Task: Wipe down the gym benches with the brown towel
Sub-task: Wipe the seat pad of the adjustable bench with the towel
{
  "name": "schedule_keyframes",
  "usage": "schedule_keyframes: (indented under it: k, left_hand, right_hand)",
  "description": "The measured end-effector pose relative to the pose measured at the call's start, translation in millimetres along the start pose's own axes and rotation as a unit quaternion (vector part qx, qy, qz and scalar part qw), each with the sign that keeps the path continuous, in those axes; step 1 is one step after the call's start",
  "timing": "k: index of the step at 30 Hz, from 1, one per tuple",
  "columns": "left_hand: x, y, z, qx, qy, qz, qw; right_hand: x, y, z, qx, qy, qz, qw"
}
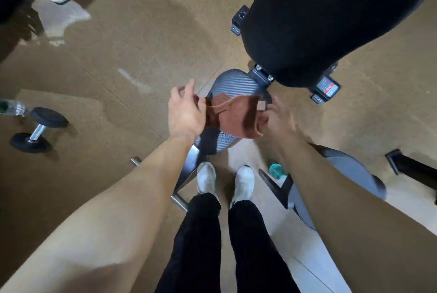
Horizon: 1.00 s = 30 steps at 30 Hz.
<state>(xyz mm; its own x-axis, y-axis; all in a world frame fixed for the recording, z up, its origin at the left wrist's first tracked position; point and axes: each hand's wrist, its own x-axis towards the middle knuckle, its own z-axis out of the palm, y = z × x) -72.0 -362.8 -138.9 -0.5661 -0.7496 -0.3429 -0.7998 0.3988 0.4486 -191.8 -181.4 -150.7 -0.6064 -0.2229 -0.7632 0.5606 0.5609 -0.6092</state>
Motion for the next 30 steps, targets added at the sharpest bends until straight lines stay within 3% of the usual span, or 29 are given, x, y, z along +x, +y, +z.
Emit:
schedule_keyframes:
  k: [3, 6, 8, 14, 17, 24, 26, 30]
  left_hand:
    - [6.2, -26.8, 62.7, 0.06, -0.065, 0.019, 0.996]
    - [7.7, -52.4, 123.2, 0.15, -0.147, 0.106, 0.972]
    - [13.8, -65.2, 156.5, 0.191, -0.167, 0.144, 0.957]
    - [85.7, -73.2, 197.9, 0.239, -0.099, 0.244, 0.935]
    - [131.5, -61.1, 198.8, 0.235, -0.104, 0.28, 0.925]
    - [176.4, -51.1, 197.1, 0.177, -0.138, 0.266, 0.938]
    - [163.4, -58.0, 193.4, 0.207, -0.113, 0.292, 0.927]
    - [110.8, -94.8, 173.2, 0.182, -0.158, 0.277, 0.93]
  right_hand:
    - [39.7, 45.0, 27.2, -0.291, 0.014, -0.034, 0.956]
    - [75.3, 95.3, 50.9, -0.493, -0.048, -0.102, 0.863]
    - [97.2, 124.6, 65.7, -0.564, -0.048, -0.15, 0.811]
    - [164.2, 126.6, 84.1, -0.597, 0.053, -0.246, 0.762]
    - [193.1, 106.2, 83.7, -0.617, 0.081, -0.261, 0.738]
    - [221.7, 70.8, 79.8, -0.603, 0.071, -0.283, 0.743]
    - [213.7, 74.7, 83.4, -0.602, 0.075, -0.287, 0.741]
    - [172.2, 105.7, 101.9, -0.623, 0.043, -0.292, 0.725]
